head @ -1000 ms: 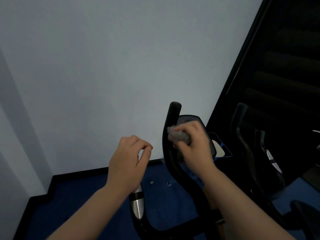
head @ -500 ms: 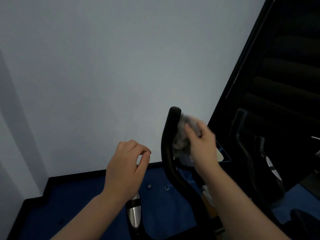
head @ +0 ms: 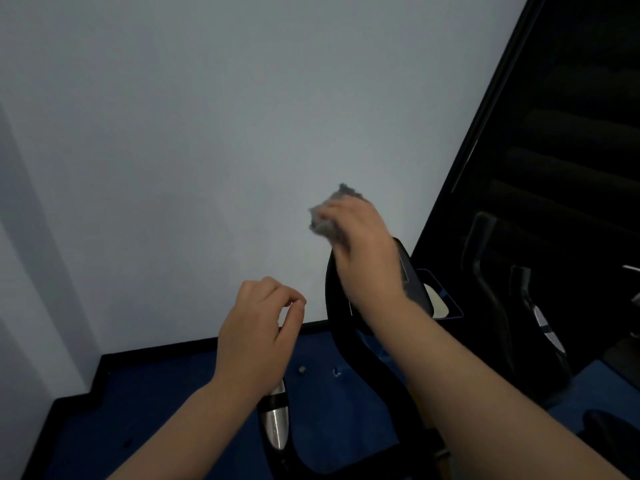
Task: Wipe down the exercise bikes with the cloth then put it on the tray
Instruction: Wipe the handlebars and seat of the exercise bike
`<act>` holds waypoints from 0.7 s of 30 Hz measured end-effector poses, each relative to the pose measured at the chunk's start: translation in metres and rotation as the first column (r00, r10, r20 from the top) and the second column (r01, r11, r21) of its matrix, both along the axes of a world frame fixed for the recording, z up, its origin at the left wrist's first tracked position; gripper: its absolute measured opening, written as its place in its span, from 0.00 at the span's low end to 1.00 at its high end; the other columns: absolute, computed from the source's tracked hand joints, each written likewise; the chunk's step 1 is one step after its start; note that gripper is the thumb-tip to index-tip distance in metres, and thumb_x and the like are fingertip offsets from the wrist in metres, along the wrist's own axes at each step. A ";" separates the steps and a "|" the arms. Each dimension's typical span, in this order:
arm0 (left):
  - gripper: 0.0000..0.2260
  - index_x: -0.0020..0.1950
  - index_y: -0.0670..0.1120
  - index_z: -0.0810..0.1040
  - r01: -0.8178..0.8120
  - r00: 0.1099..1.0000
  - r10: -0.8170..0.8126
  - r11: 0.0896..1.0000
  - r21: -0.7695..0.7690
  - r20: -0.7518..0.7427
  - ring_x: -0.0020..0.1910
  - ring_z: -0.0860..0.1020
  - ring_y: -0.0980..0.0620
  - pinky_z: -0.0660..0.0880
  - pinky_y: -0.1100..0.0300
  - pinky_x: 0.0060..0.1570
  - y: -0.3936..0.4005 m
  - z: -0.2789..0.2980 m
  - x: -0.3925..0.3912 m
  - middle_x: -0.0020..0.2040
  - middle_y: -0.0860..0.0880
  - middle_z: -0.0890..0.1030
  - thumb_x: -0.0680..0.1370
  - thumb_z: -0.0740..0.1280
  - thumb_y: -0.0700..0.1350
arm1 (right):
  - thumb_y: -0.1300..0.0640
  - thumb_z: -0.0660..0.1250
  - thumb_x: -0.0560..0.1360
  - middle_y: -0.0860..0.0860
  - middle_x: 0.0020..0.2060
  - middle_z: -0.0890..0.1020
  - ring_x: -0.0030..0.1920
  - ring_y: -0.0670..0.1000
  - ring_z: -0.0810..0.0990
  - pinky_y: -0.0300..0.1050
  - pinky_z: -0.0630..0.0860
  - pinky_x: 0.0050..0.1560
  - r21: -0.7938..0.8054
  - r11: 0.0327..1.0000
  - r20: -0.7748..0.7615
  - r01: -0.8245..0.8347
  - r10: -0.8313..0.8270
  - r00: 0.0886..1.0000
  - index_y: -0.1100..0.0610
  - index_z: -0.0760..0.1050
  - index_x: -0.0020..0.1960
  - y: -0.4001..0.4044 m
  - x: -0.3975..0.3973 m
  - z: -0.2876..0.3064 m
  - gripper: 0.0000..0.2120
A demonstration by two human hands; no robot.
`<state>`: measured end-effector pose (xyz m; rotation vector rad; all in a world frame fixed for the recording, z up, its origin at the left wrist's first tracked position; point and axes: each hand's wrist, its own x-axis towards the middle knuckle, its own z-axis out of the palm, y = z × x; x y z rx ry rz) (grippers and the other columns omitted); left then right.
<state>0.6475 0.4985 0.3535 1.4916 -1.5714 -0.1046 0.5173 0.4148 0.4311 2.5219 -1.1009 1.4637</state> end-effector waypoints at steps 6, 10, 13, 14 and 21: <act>0.09 0.49 0.51 0.80 0.045 0.998 -0.046 0.999 0.011 0.046 0.49 0.68 0.60 0.68 0.66 0.40 0.001 -0.001 0.007 0.45 0.59 0.75 0.79 0.60 0.49 | 0.68 0.70 0.69 0.52 0.44 0.85 0.53 0.53 0.82 0.47 0.63 0.69 -0.107 0.994 -0.437 -0.024 -0.025 0.899 0.58 0.82 0.47 0.019 -0.012 -0.041 0.10; 0.08 0.49 0.52 0.80 0.078 0.997 -0.078 0.997 0.006 0.016 0.50 0.68 0.61 0.68 0.68 0.42 0.002 -0.001 0.009 0.45 0.60 0.75 0.80 0.61 0.48 | 0.66 0.69 0.71 0.52 0.52 0.84 0.60 0.53 0.79 0.51 0.58 0.72 -0.281 0.959 -0.428 -0.019 -0.107 0.897 0.57 0.82 0.53 0.001 -0.023 -0.002 0.12; 0.09 0.48 0.51 0.80 0.069 0.998 -0.069 0.998 0.009 -0.005 0.50 0.68 0.60 0.68 0.67 0.42 0.001 -0.001 0.007 0.45 0.59 0.76 0.80 0.61 0.47 | 0.62 0.70 0.74 0.52 0.56 0.83 0.67 0.54 0.74 0.56 0.57 0.73 -0.167 0.985 -0.546 -0.036 -0.062 0.835 0.58 0.81 0.55 0.003 -0.029 -0.010 0.10; 0.09 0.48 0.51 0.80 0.066 0.998 -0.066 0.998 0.011 -0.007 0.50 0.68 0.60 0.68 0.66 0.43 0.001 -0.002 0.007 0.45 0.59 0.76 0.80 0.61 0.48 | 0.61 0.69 0.74 0.52 0.57 0.83 0.67 0.53 0.73 0.55 0.58 0.74 -0.081 0.995 -0.556 -0.053 -0.001 0.831 0.58 0.81 0.56 0.009 -0.032 -0.021 0.10; 0.08 0.48 0.52 0.80 0.101 0.995 -0.101 0.995 0.022 -0.013 0.51 0.69 0.59 0.67 0.66 0.43 0.000 -0.003 0.010 0.46 0.60 0.75 0.80 0.61 0.48 | 0.63 0.67 0.74 0.45 0.57 0.82 0.59 0.39 0.75 0.37 0.72 0.61 0.351 0.930 -0.372 -0.108 0.244 0.896 0.52 0.79 0.59 0.048 -0.077 -0.038 0.15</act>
